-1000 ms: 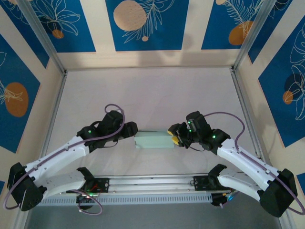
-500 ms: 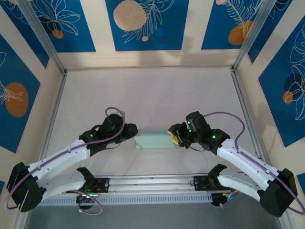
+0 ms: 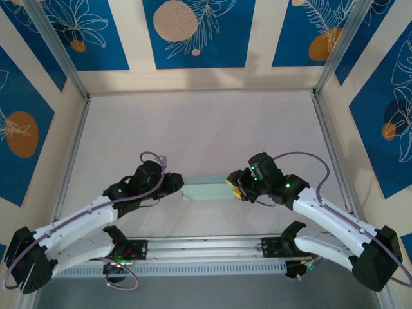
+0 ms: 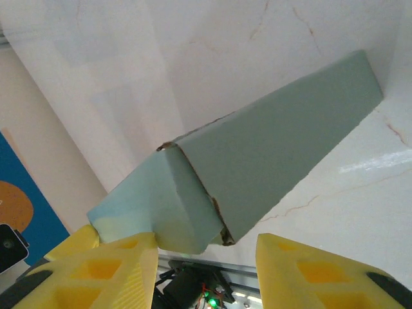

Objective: Fold the paper box

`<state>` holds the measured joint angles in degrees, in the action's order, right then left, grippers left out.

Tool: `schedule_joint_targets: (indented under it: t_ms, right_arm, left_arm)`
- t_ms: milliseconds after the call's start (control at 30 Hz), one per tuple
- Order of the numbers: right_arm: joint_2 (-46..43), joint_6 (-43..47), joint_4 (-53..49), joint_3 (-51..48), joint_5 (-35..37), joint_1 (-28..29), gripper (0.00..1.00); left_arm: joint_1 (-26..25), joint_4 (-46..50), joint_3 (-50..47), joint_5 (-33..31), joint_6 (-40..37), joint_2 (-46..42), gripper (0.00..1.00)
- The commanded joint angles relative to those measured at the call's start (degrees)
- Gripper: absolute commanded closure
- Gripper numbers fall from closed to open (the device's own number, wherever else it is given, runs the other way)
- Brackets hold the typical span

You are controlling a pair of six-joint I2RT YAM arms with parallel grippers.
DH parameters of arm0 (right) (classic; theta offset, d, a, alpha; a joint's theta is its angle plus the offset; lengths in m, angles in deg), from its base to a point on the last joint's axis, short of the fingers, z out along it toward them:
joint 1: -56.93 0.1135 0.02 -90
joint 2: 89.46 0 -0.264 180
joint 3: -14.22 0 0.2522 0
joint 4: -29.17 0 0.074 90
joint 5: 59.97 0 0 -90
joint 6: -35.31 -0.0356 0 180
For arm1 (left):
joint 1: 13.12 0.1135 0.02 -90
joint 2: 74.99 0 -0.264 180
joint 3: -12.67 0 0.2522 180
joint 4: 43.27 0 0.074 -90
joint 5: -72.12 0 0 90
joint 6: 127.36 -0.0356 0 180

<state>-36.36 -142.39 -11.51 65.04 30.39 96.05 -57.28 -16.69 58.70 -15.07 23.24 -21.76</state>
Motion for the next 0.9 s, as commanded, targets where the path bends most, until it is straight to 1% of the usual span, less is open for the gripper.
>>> schedule_joint_targets:
  t_ms: [0, 167, 233, 300, 400, 500, 567, 633, 733, 867]
  right_arm:
    - [0.58, 1.21, -5.32, 0.68, 3.61, 0.56, 0.54]
    - [1.37, 4.58, -8.06, 3.76, 5.06, 0.61, 0.42]
    - [1.44, 7.19, -9.75, 5.62, 5.58, -0.03, 0.38]
    - [0.98, 10.36, -11.53, 7.18, 5.98, -0.97, 0.36]
    - [-0.32, 15.68, -12.76, 8.61, 5.41, -3.18, 0.36]
    - [-1.32, 23.01, -13.27, 9.52, 4.53, -5.51, 0.37]
    - [-0.72, 27.05, -13.31, 9.67, 2.56, -7.35, 0.4]
    - [0.12, 30.18, -14.15, 9.88, 2.06, -8.27, 0.43]
    - [0.77, 32.8, -13.8, 9.2, 1.4, -8.18, 0.46]
    - [0.43, 33.29, -11.83, 6.37, 0.67, -7.86, 0.47]
  left_arm:
    - [-0.05, 8.53, -3.7, -1.36, 0.5, 0.13, 0.76]
    - [-0.01, 9.87, -3.32, -2.88, -0.3, -0.24, 0.76]
    - [0.04, 10.13, -3.02, -3.49, -0.74, -0.24, 0.76]
    - [0.04, 10.22, -2.85, -3.83, -0.96, 0.2, 0.76]
    - [0.04, 10.06, -2.68, -3.86, -1.28, 1.07, 0.77]
    - [0.04, 10.18, -2.1, -3.95, -1.88, 1.49, 0.77]
    - [0.04, 10.73, -1.46, -4.34, -2.49, 1.76, 0.77]
    - [0.04, 11.15, -0.9, -4.58, -2.93, 1.82, 0.77]
    - [-0.01, 11.28, -0.24, -4.23, -3.36, 2.13, 0.77]
    - [0.04, 11.09, -0.09, -3.78, -3.82, 2.46, 0.77]
